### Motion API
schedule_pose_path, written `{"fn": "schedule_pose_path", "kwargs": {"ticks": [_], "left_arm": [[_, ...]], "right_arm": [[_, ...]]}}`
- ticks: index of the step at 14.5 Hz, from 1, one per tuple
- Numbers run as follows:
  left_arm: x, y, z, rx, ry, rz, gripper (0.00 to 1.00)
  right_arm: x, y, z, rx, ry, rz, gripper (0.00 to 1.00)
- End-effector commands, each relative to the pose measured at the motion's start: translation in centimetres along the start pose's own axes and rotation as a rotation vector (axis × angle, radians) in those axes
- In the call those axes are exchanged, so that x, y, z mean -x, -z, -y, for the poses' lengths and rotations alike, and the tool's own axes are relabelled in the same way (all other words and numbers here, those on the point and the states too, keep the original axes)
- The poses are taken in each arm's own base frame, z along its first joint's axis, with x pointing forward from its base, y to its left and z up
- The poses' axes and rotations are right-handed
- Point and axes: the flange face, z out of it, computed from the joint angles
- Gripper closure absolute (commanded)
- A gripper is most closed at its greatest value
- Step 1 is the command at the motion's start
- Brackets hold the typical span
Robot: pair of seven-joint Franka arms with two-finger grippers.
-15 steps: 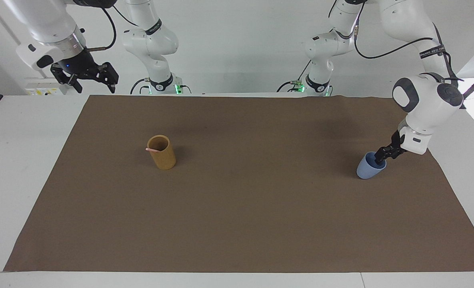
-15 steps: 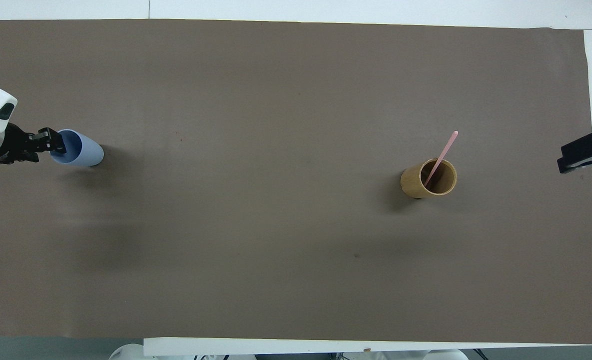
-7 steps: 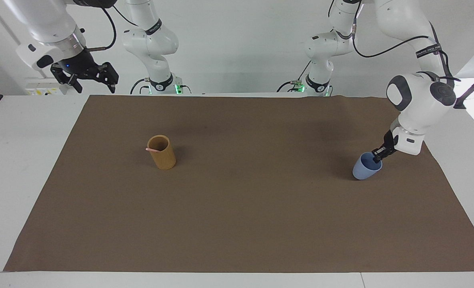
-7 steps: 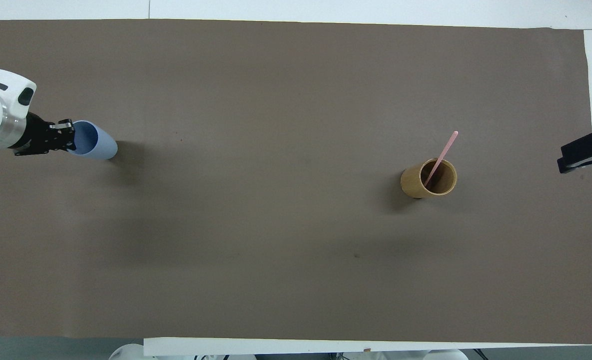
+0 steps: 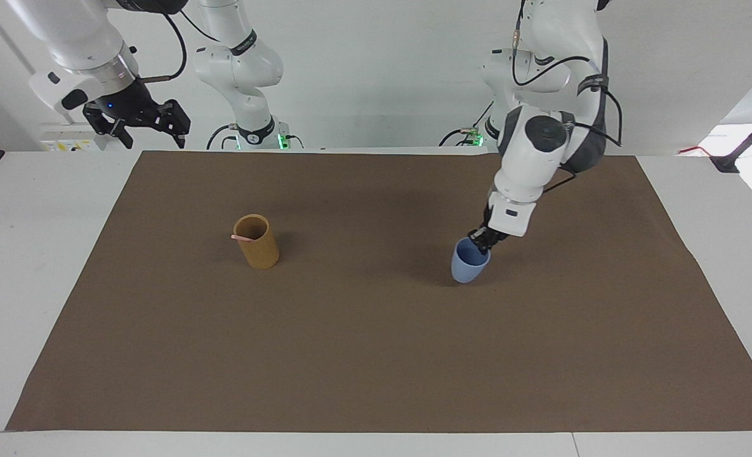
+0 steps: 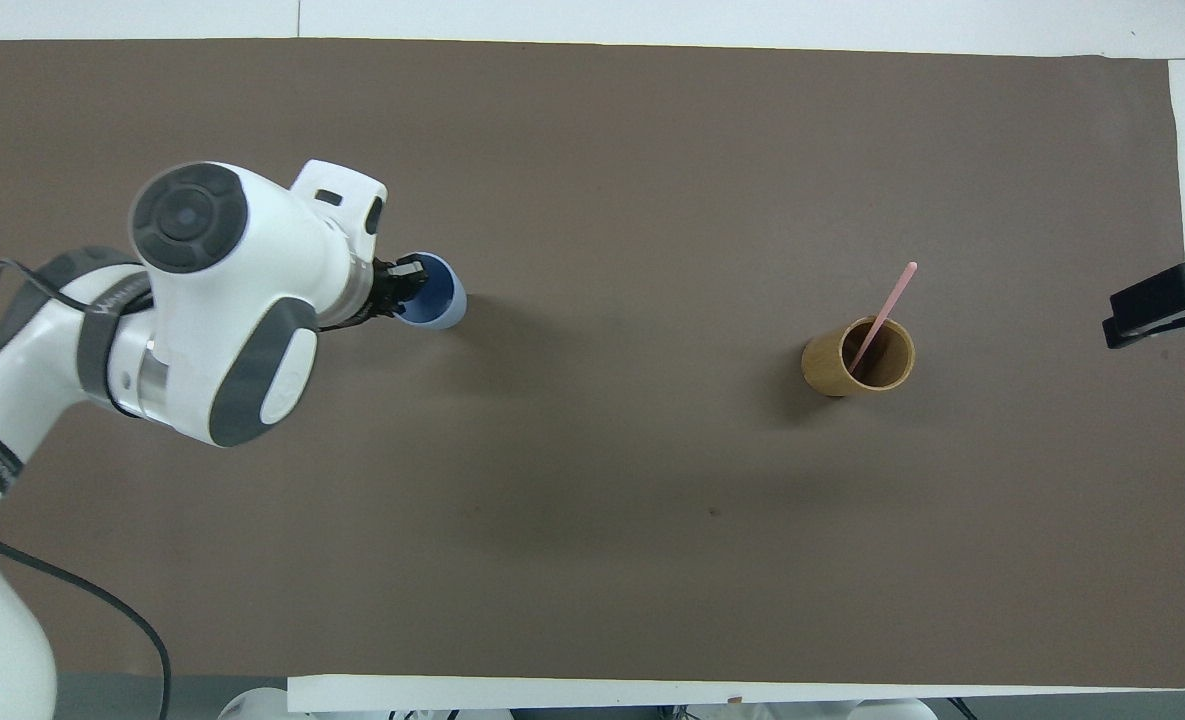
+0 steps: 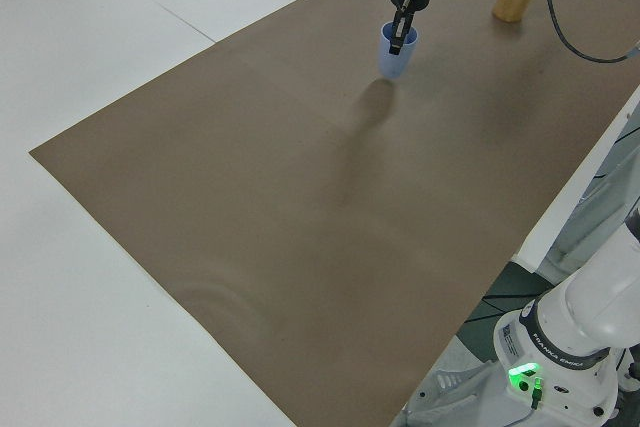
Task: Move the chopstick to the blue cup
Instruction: 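Slide the blue cup toward the table center with the left gripper, then release the blue cup and withdraw the left gripper while the right gripper reaches the stick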
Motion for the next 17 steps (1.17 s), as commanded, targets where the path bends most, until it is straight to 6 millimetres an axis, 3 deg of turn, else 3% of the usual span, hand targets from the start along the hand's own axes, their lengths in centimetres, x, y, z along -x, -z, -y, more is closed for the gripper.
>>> {"fn": "schedule_pose_path", "kwargs": {"ticks": [1,2,3,4,6,8,10,12,14,16,17], "left_arm": [[1.0,-1.8,-1.4,0.029,0.087,-0.011,1.0],[1.1,-1.8,-1.3,0.019,0.08,-0.005,0.85],[0.8,-1.8,-1.0,0.014,0.052,-0.002,0.36],[0.7,-1.9,-0.7,0.003,0.028,0.006,0.01],[0.3,-1.0,-0.4,-0.015,0.029,0.019,0.0],[-1.6,2.8,1.7,-0.02,0.076,0.014,0.0],[-2.7,7.0,3.4,-0.042,0.107,0.027,0.0],[-5.0,9.6,7.0,-0.051,0.143,0.029,0.0],[-8.5,10.4,12.1,-0.059,0.091,0.039,0.0],[-11.4,11.8,17.0,-0.07,-0.054,0.059,0.0],[-12.3,13.0,18.4,-0.072,-0.167,0.073,0.0]], "right_arm": [[0.3,-1.3,0.5,-0.051,0.019,-0.049,0.01],[0.2,-2.2,0.9,-0.052,0.023,-0.082,0.01],[0.0,-3.5,1.2,-0.071,0.023,-0.099,0.01],[-0.3,-4.4,1.6,-0.101,0.026,-0.129,0.01],[-1.5,-6.2,2.7,-0.114,0.037,-0.185,0.01],[-2.1,-7.5,5.0,-0.109,0.07,-0.216,0.01],[-2.7,-11.1,4.9,-0.107,0.071,-0.205,0.02],[-3.3,-14.1,4.9,-0.1,0.082,-0.242,0.06],[-4.0,-15.8,4.9,-0.1,0.082,-0.235,0.09],[-4.7,-16.6,4.8,-0.101,0.075,-0.24,0.13],[-4.9,-16.7,5.2,-0.101,0.074,-0.249,0.14]]}}
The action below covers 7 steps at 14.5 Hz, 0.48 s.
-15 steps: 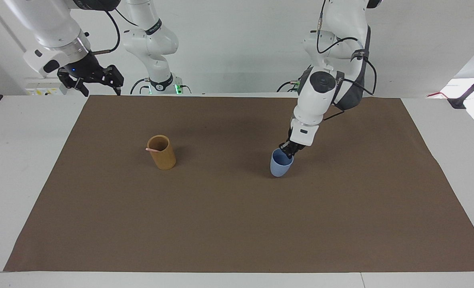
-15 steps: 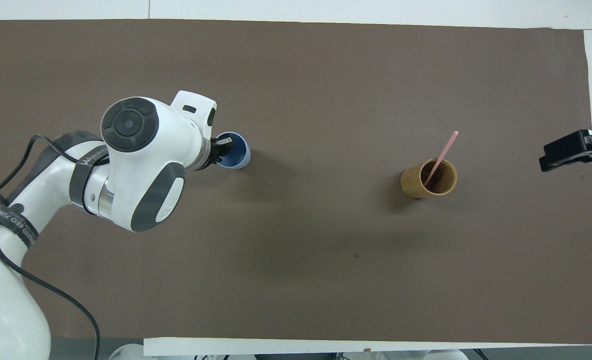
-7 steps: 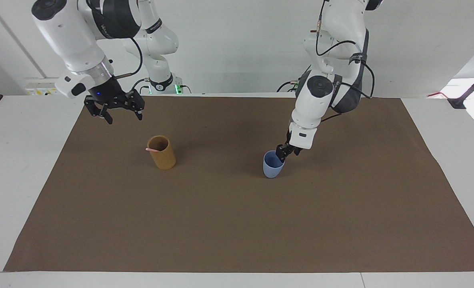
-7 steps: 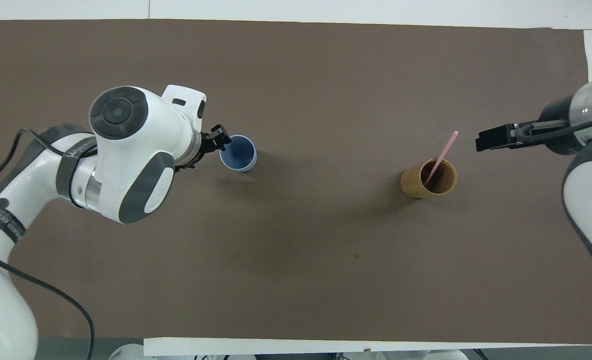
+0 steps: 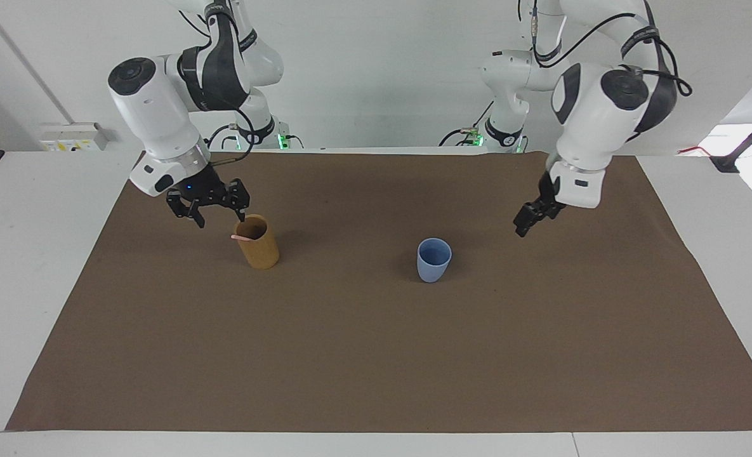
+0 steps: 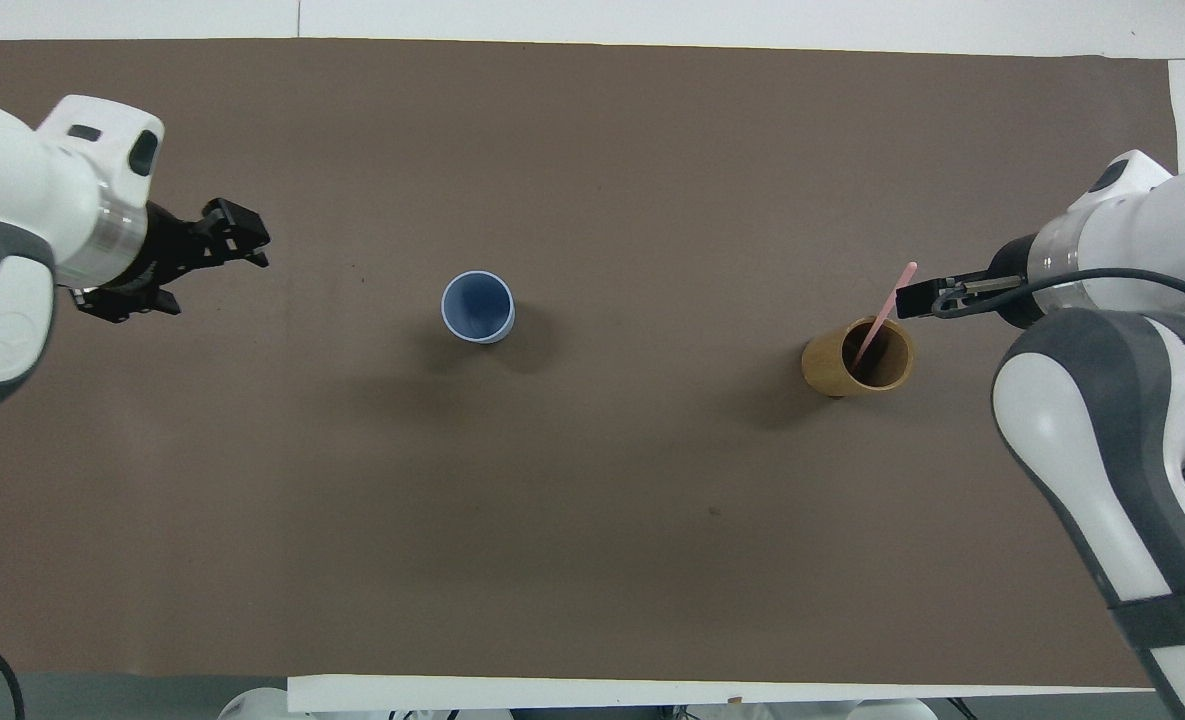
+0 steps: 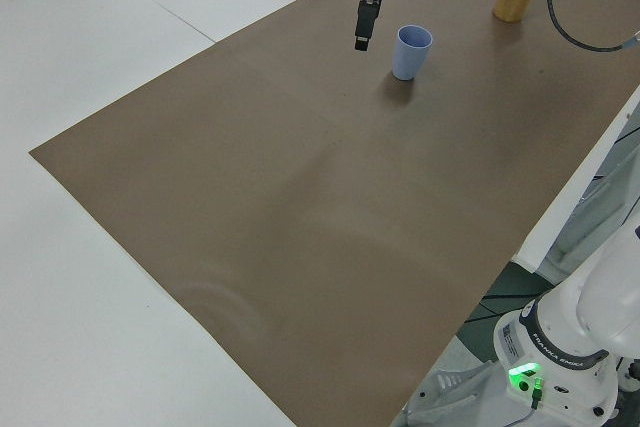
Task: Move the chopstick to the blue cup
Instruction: 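Release the blue cup and withdraw the left gripper while the right gripper reaches the stick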
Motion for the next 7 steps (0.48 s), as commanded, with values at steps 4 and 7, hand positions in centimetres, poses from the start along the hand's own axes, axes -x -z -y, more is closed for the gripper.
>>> {"fn": "schedule_pose_path", "kwargs": {"ticks": [4,7], "left_arm": [[-3.4,6.4,8.4,-0.008,-0.246,0.044,0.0],[-3.5,7.4,9.3,-0.003,-0.231,0.031,0.0]], "right_arm": [[-0.8,-1.5,1.4,-0.017,0.028,-0.038,0.17],[-1.2,-2.3,1.3,-0.016,0.034,-0.047,0.19]]}}
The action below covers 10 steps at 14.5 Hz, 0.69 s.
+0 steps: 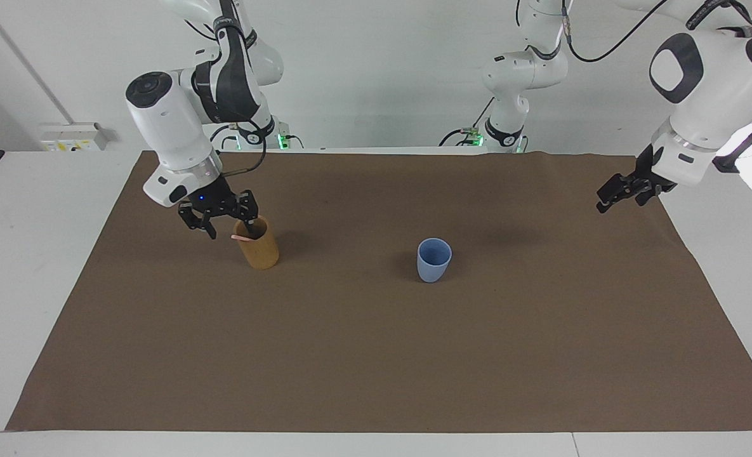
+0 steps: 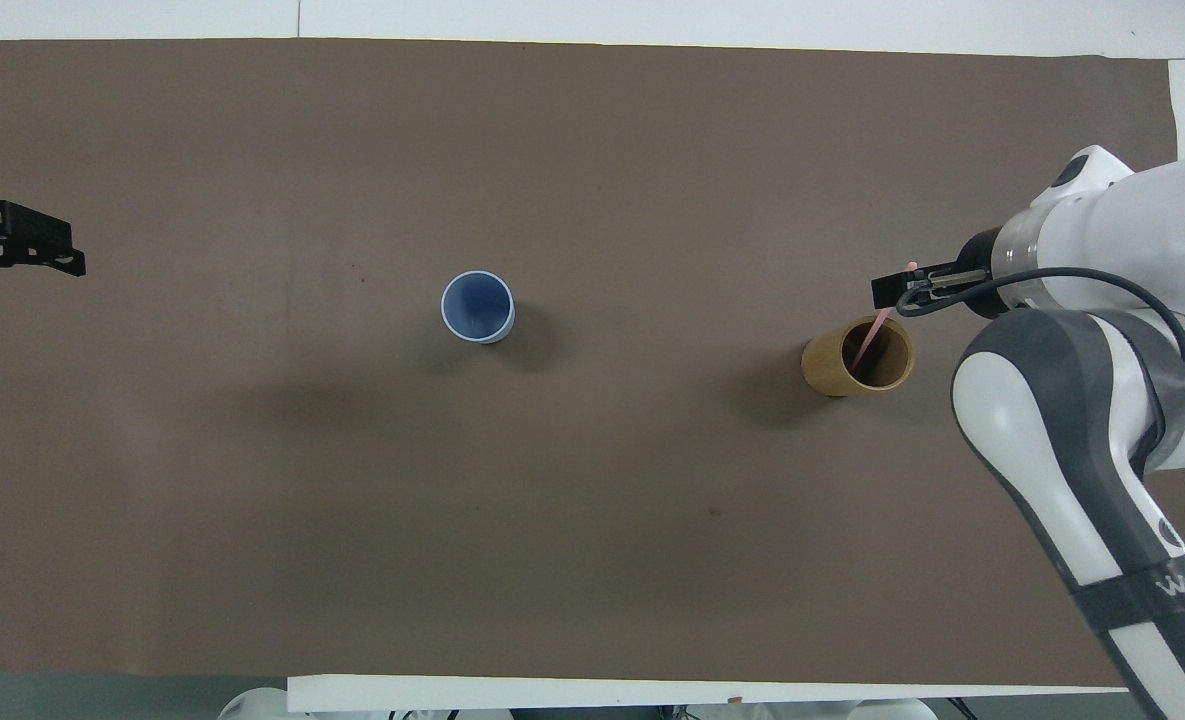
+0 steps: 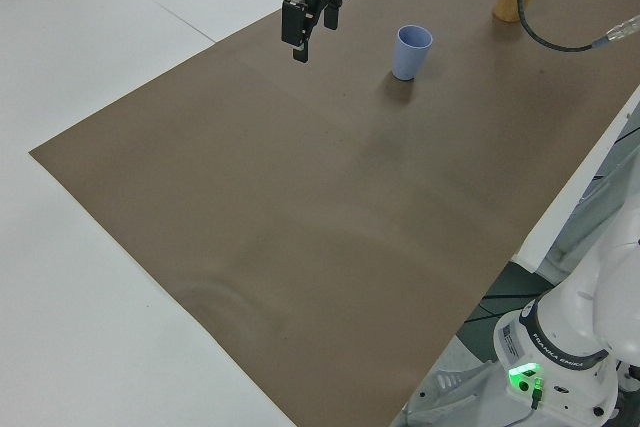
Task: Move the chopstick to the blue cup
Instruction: 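Grasp the pink stick with the right gripper and lift it out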
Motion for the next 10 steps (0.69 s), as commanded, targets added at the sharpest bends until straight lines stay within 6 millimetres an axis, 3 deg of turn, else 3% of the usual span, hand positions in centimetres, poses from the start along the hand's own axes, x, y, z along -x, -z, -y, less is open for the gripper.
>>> {"fn": "schedule_pose_path", "kwargs": {"ticks": [1,7,9,10], "left_arm": [[0.23,0.52,0.03,-0.001,-0.013,0.004,0.0],[0.26,0.62,0.03,-0.001,-0.013,0.001,0.0],[0.28,0.61,-0.14,-0.001,-0.017,0.001,0.0],[0.27,0.62,-0.06,-0.001,-0.015,0.001,0.0]], "right_arm": [[-0.28,-1.26,-0.33,-0.015,0.007,-0.011,0.22],[-0.65,-1.73,-0.33,-0.015,0.003,-0.02,0.52],[-0.68,-1.63,-0.32,-0.015,0.002,-0.019,0.69],[-0.72,-1.53,-0.22,-0.015,0.002,-0.019,0.85]]}}
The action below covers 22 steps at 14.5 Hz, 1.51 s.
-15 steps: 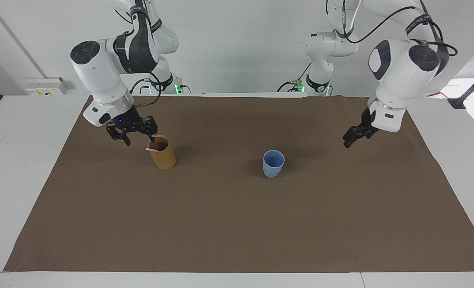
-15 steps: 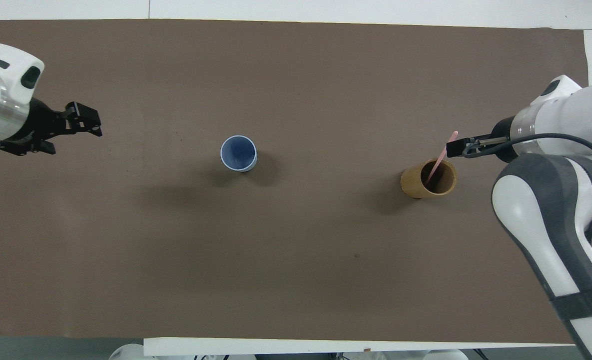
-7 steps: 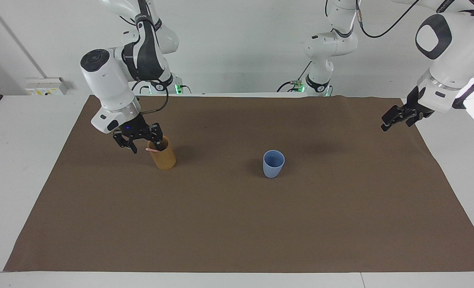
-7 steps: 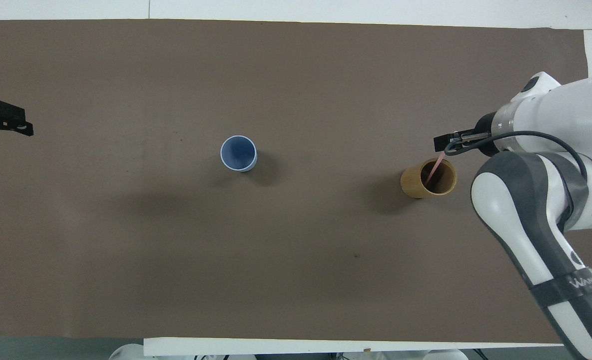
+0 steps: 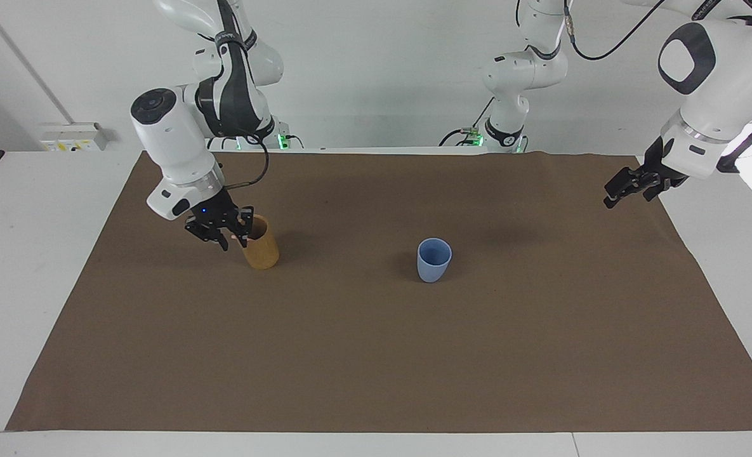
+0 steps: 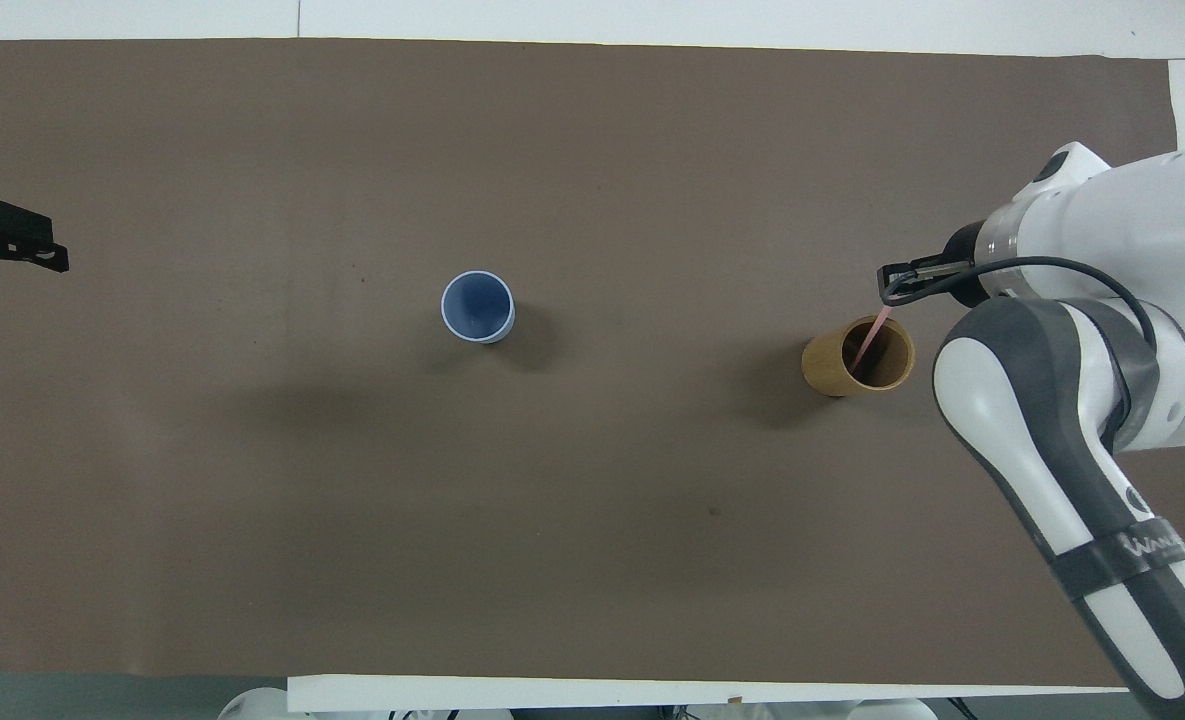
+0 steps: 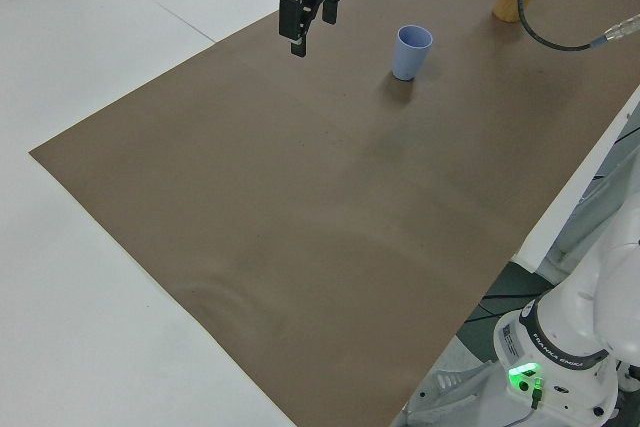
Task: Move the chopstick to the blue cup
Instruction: 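Grasp the pink stick with the right gripper and lift it out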
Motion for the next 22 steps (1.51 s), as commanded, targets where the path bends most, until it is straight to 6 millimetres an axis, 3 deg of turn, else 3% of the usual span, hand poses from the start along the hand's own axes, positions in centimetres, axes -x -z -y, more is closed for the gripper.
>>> {"fn": "schedule_pose_path", "kwargs": {"ticks": [1,2,4,7,14,17,20,22], "left_arm": [[0.3,0.4,0.1,-0.002,-0.012,0.005,0.0],[0.3,0.4,0.2,-0.002,-0.01,0.005,0.0],[0.3,0.4,0.2,-0.003,-0.01,0.005,0.0],[0.3,0.4,0.1,-0.002,-0.012,0.005,0.0],[0.3,0.4,0.2,-0.003,-0.01,0.005,0.0],[0.3,0.4,0.2,-0.002,-0.01,0.005,0.0],[0.3,0.4,0.1,-0.003,-0.012,0.005,0.0],[0.3,0.4,0.2,-0.003,-0.01,0.005,0.0]], "right_arm": [[-0.1,0.2,0.0,-0.017,0.006,-0.007,0.94],[-0.2,0.2,0.1,-0.017,0.007,-0.005,1.0],[-0.7,1.1,0.2,-0.018,0.017,-0.008,1.0],[-1.6,4.4,0.7,-0.023,0.032,0.019,1.0],[-2.4,19.2,2.7,-0.02,0.083,0.051,1.0],[-3.7,22.4,7.0,0.0,0.162,0.04,1.0],[-4.7,23.1,13.3,-0.036,0.074,-0.032,1.0],[-4.7,23.1,16.4,-0.065,0.007,-0.073,1.0]]}}
